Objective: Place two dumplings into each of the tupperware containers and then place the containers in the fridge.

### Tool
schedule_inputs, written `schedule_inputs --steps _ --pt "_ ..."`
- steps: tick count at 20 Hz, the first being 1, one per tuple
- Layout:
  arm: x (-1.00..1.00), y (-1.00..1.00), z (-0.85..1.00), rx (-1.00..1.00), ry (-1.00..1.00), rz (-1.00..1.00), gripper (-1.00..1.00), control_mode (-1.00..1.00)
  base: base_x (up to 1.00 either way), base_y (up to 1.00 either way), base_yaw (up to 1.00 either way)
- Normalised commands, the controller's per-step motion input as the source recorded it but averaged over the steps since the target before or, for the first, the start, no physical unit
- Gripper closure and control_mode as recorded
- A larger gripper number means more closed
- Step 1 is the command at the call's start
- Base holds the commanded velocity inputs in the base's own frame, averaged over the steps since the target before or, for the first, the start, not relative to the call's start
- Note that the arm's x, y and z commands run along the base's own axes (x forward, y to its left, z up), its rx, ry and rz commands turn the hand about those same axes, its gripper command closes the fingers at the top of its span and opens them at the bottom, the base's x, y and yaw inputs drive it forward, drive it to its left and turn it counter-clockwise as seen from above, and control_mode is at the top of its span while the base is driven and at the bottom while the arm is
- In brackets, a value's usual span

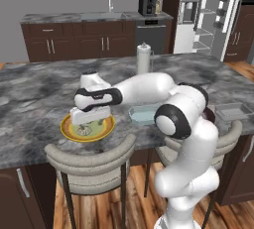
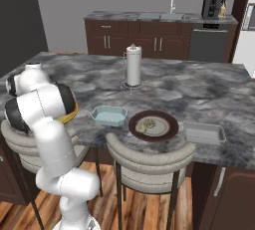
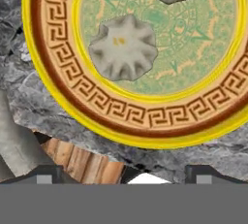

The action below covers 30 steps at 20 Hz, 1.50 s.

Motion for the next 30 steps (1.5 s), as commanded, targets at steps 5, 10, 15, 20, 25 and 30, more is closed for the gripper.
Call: schedule_inputs --steps 5,10,15,20,25,30 --pt "0.73 0.28 -0.41 -0.01 0.15 0.04 -1.0 -1.0 0.0 0.0 0.0" --pt "0.5 0.53 -0.48 -0.07 0.2 0.03 -1.0 -1.0 0.0 0.0 0.0" --pt "0.3 0.27 -0.23 -0.04 0.13 0.01 -1.0 -1.0 0.0 0.0 0.0" --pt "0.0 -0.02 0.0 0.0 0.0 0.0 -1.0 -1.0 0.0 0.0 0.0" --pt "0.0 -0.2 0.0 0.0 0.0 0.0 -1.0 -1.0 0.0 0.0 0.0" --pt "0.02 -0.09 -0.11 0.0 -0.03 0.0 -1.0 -1.0 0.0 0.0 0.0"
